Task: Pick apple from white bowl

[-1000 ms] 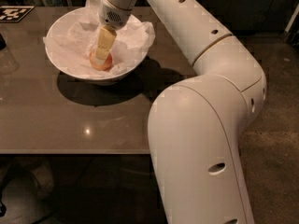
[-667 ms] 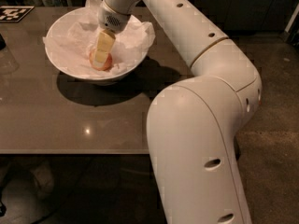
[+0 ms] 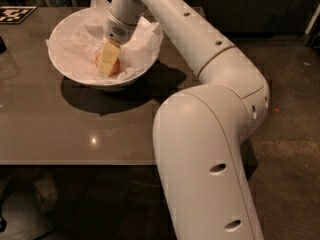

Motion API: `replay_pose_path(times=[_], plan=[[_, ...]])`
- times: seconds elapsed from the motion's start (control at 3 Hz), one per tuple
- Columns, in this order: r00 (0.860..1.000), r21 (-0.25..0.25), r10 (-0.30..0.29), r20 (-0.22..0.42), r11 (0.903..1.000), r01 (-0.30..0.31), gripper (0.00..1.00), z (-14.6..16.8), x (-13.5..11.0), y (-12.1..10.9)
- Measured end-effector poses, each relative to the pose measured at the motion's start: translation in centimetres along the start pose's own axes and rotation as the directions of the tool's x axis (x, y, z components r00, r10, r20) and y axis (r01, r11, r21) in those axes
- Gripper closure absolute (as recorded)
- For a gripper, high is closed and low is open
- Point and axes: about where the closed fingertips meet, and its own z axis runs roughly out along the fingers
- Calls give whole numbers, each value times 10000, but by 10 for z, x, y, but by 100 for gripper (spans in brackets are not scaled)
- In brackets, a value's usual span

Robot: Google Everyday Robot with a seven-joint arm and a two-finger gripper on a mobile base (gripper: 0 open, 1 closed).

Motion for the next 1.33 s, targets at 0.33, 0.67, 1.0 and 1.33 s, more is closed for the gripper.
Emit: replay_pose_path(times=[0.33, 0.67, 1.0, 1.33], plan=[[9997, -60, -185, 146, 9998, 186, 16, 8, 0, 1], [9997, -68, -199, 151, 9998, 200, 39, 8, 0, 1], [9997, -68, -199, 152, 9998, 200, 63, 8, 0, 1], [9997, -68, -199, 152, 9998, 200, 87, 9, 0, 1]])
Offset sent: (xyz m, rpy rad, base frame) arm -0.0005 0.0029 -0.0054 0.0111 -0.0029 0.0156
